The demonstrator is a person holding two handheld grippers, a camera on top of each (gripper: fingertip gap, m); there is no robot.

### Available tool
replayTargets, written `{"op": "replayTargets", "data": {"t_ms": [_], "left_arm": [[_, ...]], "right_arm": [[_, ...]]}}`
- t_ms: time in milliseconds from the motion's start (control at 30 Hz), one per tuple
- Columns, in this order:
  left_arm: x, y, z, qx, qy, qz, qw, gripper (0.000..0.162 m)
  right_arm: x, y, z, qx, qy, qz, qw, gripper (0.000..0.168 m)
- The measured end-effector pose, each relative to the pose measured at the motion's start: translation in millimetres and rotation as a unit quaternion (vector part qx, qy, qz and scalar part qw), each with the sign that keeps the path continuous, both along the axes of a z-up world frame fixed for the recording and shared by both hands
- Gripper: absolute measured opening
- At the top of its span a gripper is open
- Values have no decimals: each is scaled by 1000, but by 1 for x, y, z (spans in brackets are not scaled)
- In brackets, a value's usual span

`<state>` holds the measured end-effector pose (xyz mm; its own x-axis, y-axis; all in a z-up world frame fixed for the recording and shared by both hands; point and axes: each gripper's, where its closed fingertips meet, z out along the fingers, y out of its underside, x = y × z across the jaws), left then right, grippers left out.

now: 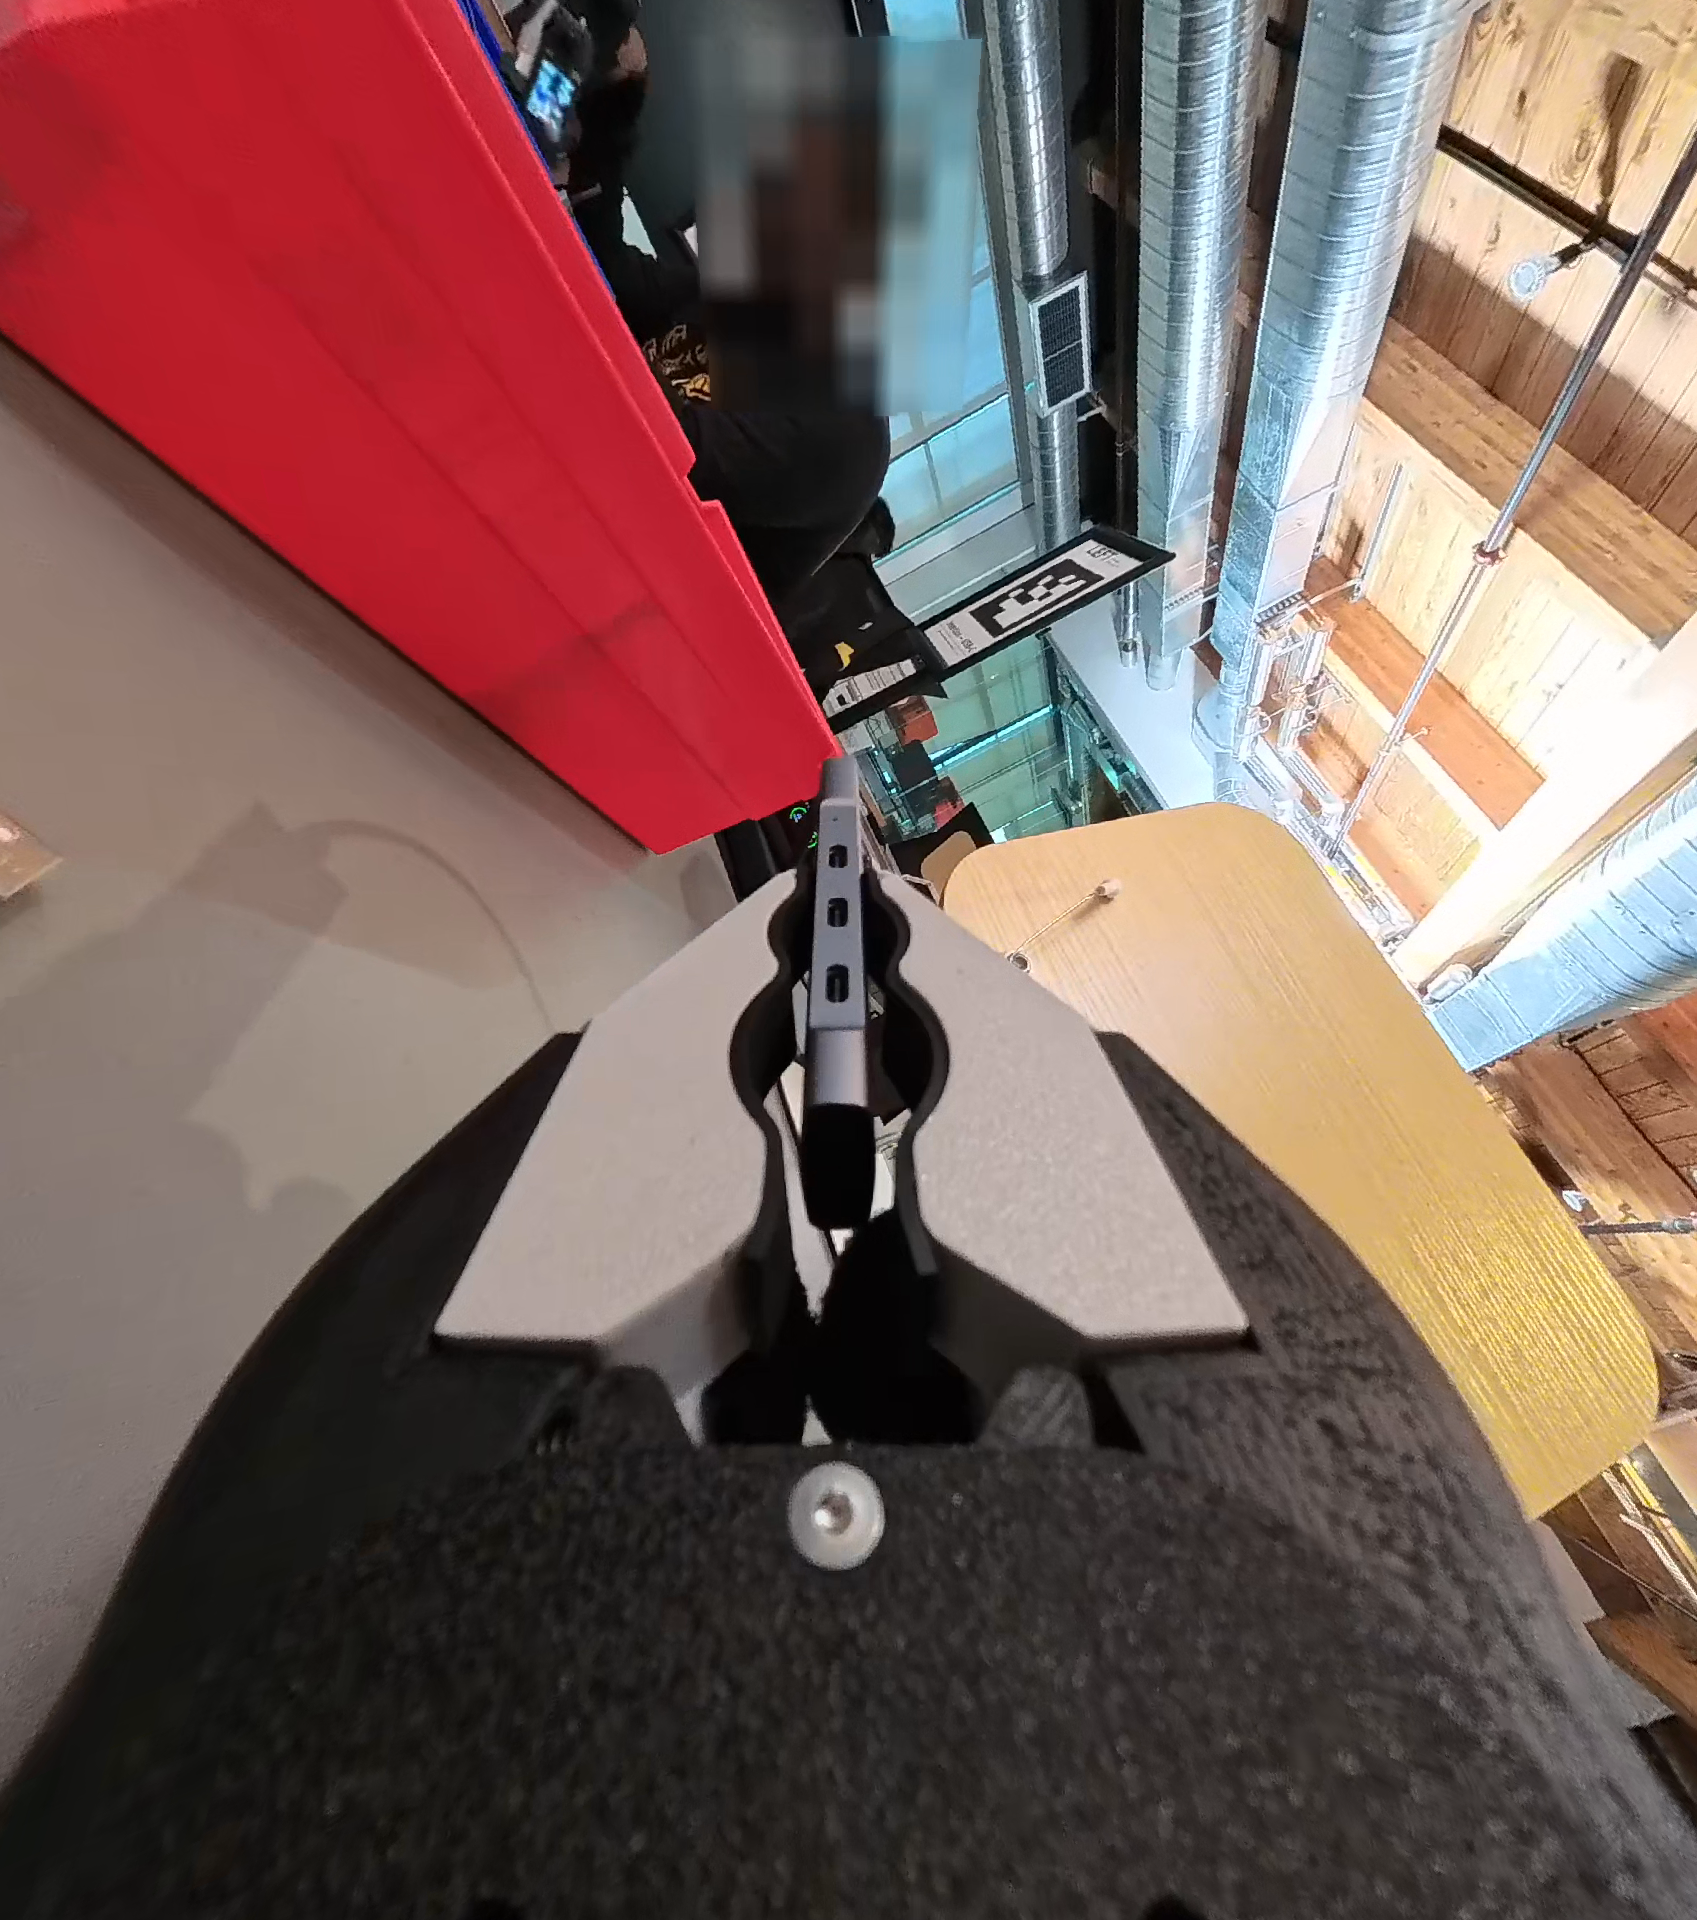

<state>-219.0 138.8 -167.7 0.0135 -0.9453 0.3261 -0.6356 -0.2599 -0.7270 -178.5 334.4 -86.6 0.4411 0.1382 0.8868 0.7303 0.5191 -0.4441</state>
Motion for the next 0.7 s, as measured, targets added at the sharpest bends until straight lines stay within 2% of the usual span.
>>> {"op": "replayTargets", "data": {"t_ms": [200,267,333,400,433,533,633,700], "left_arm": [[-4,7,-21,44,53,1,998,21],[-1,6,-24,69,63,-6,996,17],[2,4,-27,121,66,-15,990,4],[6,-4,-26,175,48,-31,983,4],[7,-12,-27,164,53,-41,984,3],[4,-9,-28,201,73,-39,976,3],[-12,37,-8,344,114,5,932,1],[-21,70,20,386,127,54,912,1]], "right_arm": [[-1,0,-2,-4,-3,2,1000,8],[-1,0,-2,-4,-2,2,1000,8],[-1,0,-3,-6,-2,2,1000,8],[-1,0,-3,-7,-3,2,1000,8],[-1,0,-3,-7,-4,2,1000,8],[-1,0,-3,-6,-5,1,1000,8],[-1,0,-3,-5,-8,-2,1000,8],[0,1,-1,4,-19,-16,1000,8]]}}
